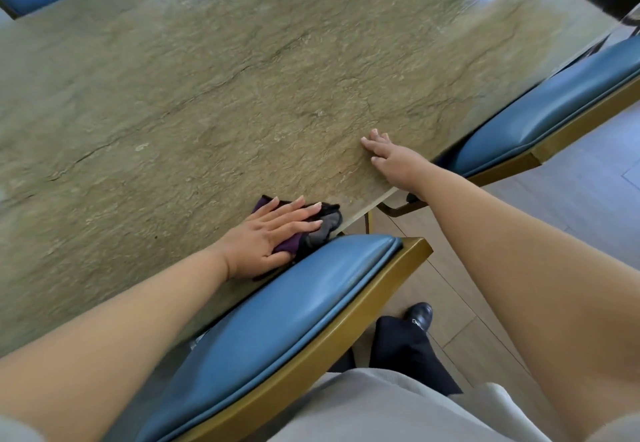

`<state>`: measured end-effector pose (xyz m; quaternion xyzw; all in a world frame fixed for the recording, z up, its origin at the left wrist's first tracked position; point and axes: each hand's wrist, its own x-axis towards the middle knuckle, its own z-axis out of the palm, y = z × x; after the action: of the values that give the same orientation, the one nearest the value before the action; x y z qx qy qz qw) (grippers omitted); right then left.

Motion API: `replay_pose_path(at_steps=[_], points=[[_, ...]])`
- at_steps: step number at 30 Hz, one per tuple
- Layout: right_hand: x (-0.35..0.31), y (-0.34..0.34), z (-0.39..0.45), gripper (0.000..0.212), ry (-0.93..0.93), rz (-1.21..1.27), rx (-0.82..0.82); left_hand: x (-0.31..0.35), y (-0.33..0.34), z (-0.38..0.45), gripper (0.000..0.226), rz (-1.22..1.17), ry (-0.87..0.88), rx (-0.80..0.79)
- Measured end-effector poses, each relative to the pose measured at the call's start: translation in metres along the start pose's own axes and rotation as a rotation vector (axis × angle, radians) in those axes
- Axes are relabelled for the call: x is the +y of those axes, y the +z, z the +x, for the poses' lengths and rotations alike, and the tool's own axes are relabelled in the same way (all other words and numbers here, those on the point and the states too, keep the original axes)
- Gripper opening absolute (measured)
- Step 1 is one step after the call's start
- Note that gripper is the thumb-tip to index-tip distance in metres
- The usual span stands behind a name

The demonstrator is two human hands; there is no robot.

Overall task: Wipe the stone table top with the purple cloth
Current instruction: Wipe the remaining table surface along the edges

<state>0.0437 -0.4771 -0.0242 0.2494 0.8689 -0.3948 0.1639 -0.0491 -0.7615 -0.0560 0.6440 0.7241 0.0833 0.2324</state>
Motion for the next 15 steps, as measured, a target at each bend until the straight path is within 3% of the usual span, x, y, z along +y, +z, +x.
replay_pose_path(at_steps=[8, 12, 15], points=[[0.002, -0.023, 0.003, 0.046, -0.003, 0.057, -0.040, 0.029, -0.006, 0.075, 0.061, -0.048, 0.023, -0.011], [0.000, -0.027, 0.009, 0.046, -0.008, 0.002, -0.037, 0.023, -0.005, 0.044, 0.059, -0.075, 0.019, 0.037], [-0.001, -0.025, 0.014, 0.047, 0.006, -0.096, 0.005, 0.003, -0.002, 0.000, 0.058, -0.035, -0.080, 0.127]])
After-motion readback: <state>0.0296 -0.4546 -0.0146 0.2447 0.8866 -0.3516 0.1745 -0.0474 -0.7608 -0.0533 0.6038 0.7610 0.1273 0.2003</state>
